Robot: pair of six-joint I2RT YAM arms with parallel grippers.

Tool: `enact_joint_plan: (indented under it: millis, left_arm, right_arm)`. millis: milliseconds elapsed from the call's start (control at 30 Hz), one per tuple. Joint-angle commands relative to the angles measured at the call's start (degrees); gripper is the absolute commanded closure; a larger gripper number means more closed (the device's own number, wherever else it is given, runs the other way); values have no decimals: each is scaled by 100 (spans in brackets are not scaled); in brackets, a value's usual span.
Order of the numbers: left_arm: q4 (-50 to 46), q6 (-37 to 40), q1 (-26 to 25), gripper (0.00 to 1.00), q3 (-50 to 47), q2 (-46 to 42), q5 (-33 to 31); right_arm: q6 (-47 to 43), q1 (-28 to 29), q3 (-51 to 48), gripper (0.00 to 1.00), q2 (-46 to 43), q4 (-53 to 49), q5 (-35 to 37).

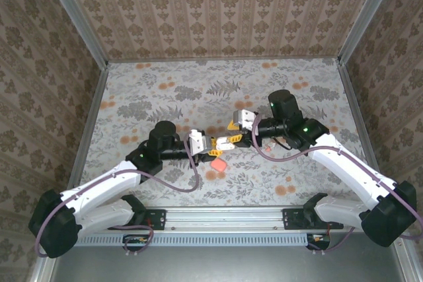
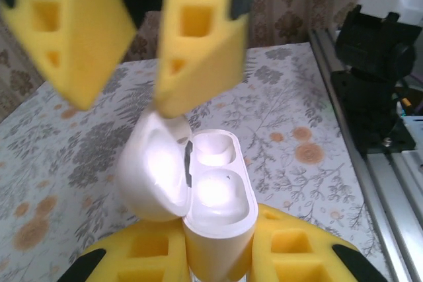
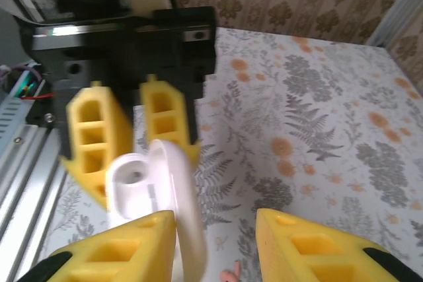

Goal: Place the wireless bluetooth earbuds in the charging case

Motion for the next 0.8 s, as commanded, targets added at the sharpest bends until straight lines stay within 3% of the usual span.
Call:
enact_joint_plan:
  millis: [0,533,767]
  left_arm:
    - [169,-43,-25,84,54,-23,336]
    - [825,-647,384,85,-235,-5,62]
    - [621,-923,571,86,-224,236,-803]
  right_arm:
    - [150,-56,126,62,-10,269,168]
    - [398,-92,121,59,-284,390,16]
    - [575,-67,284,59,-365,92,348]
